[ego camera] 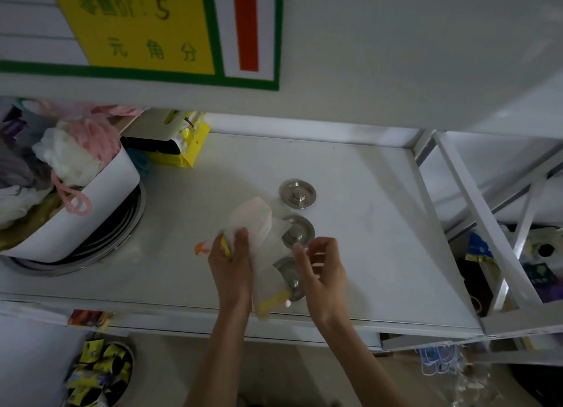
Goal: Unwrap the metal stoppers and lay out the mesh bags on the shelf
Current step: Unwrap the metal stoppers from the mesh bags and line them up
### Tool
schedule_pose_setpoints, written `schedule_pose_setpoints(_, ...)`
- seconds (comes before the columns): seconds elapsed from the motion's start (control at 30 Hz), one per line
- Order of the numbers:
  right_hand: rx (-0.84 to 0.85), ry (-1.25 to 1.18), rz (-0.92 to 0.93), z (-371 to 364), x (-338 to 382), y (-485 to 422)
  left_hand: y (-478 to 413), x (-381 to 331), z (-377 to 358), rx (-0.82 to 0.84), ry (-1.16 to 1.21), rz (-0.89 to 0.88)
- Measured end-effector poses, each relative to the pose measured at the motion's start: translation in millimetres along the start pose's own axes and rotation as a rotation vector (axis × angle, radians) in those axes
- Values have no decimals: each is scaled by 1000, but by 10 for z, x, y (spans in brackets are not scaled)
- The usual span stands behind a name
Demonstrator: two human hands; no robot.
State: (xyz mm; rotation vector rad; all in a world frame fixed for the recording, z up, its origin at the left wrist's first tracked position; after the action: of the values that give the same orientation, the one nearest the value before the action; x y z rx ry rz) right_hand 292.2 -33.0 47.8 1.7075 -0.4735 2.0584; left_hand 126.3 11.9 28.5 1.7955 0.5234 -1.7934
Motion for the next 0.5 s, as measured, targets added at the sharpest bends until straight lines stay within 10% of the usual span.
schedule_pose_setpoints(0.1,198,-91,-446,-151,-128,164,43,2,-6,-127,65,22)
schedule_pose_setpoints(0.27,169,-219,-694,-157,-300,508,74,56,113,-410,142,27)
schedule_pose_setpoints(0.5,-18,-259,-276,-120,-94,409,250,89,-34,-356,140,-1)
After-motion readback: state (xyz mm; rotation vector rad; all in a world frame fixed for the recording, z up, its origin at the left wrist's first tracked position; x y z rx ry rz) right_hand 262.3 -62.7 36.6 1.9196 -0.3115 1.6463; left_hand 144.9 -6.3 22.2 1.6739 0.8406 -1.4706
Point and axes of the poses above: each hand's wrist, its own y-axis away from the middle knuckle, its own z-axis out of the back of the hand, x = y × z, the point moved 5 cm from there along -y, towards the middle knuckle, and after that the axes turned 11 degrees about -x, right-handed, at the moved point
